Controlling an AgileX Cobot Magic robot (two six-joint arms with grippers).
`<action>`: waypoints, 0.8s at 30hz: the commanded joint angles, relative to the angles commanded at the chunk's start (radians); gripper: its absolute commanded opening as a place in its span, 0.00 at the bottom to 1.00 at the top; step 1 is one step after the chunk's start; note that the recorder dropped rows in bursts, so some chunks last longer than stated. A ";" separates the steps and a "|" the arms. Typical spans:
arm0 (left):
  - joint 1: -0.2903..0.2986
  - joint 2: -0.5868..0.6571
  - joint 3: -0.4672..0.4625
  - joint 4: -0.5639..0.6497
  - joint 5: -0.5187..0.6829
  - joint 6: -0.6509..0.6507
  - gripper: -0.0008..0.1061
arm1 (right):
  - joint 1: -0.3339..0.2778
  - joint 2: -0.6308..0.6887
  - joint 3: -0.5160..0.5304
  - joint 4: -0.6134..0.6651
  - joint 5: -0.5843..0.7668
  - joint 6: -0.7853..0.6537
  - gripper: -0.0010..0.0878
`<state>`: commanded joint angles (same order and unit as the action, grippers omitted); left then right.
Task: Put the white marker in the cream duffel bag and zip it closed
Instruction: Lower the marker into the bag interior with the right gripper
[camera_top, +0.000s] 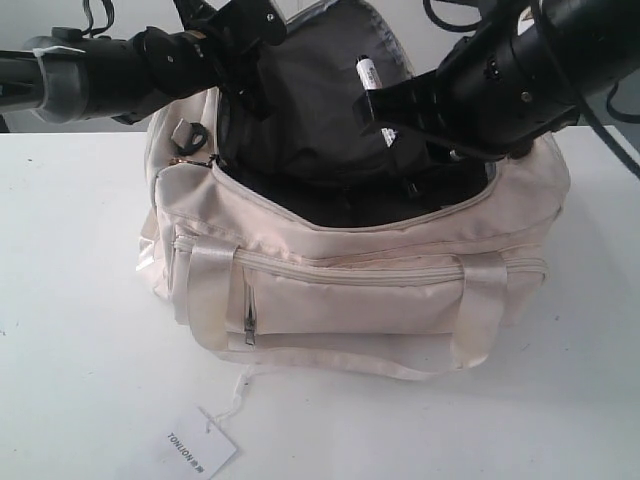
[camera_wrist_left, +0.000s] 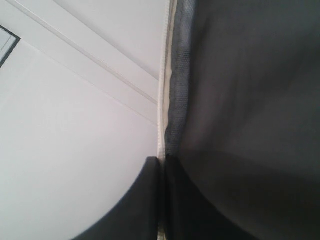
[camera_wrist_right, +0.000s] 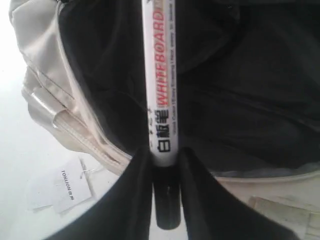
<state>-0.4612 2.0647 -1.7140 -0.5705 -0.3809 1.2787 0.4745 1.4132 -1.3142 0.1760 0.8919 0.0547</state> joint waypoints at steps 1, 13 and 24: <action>0.000 0.000 0.000 0.000 0.000 0.000 0.01 | 0.000 0.006 -0.010 0.000 0.000 0.000 0.01; 0.000 0.000 0.000 0.000 0.000 0.000 0.01 | 0.000 0.043 -0.011 -0.227 -0.106 0.002 0.01; 0.000 0.000 0.000 0.000 0.000 0.000 0.01 | 0.000 0.092 -0.011 -0.330 -0.115 0.000 0.01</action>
<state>-0.4612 2.0647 -1.7140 -0.5705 -0.3809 1.2787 0.4745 1.5049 -1.3249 -0.1541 0.7770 0.0542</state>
